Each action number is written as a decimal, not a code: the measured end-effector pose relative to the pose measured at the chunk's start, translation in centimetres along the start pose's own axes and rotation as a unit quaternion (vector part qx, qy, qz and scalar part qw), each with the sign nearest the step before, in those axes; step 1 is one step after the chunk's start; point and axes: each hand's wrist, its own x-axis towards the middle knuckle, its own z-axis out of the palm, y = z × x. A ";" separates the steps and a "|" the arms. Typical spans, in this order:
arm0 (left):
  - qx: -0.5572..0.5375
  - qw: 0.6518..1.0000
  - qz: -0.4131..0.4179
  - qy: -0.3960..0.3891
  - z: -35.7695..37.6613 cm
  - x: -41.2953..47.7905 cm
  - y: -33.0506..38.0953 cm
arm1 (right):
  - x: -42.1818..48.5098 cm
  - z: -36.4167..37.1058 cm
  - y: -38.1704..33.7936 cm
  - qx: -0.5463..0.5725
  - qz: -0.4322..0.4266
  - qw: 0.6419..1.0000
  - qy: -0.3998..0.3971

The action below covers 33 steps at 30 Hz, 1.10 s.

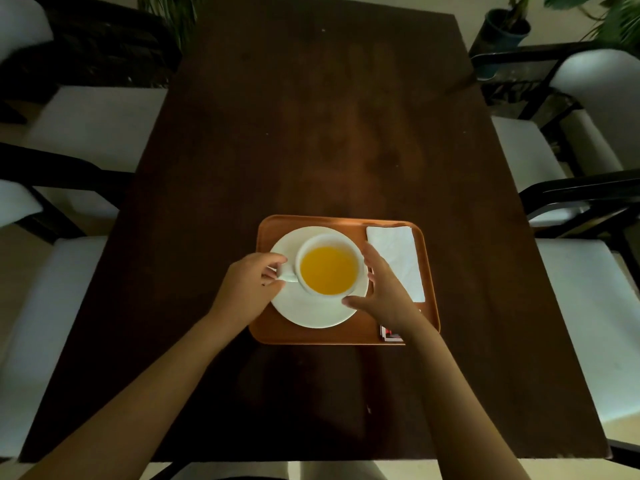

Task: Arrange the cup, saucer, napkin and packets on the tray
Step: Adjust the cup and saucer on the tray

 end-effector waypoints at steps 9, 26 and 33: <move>0.037 0.998 0.030 0.039 -0.1 0.9 -0.2 | -0.1 1.3 1.9 0.052 0.011 0.999 0.008; 0.070 0.997 0.034 0.028 -0.7 1.3 -1.0 | 0.1 2.7 2.6 0.048 -0.009 0.998 0.027; 0.128 0.991 -0.007 0.042 -1.6 1.4 -0.5 | 0.2 0.2 1.7 -0.046 -0.034 0.998 0.024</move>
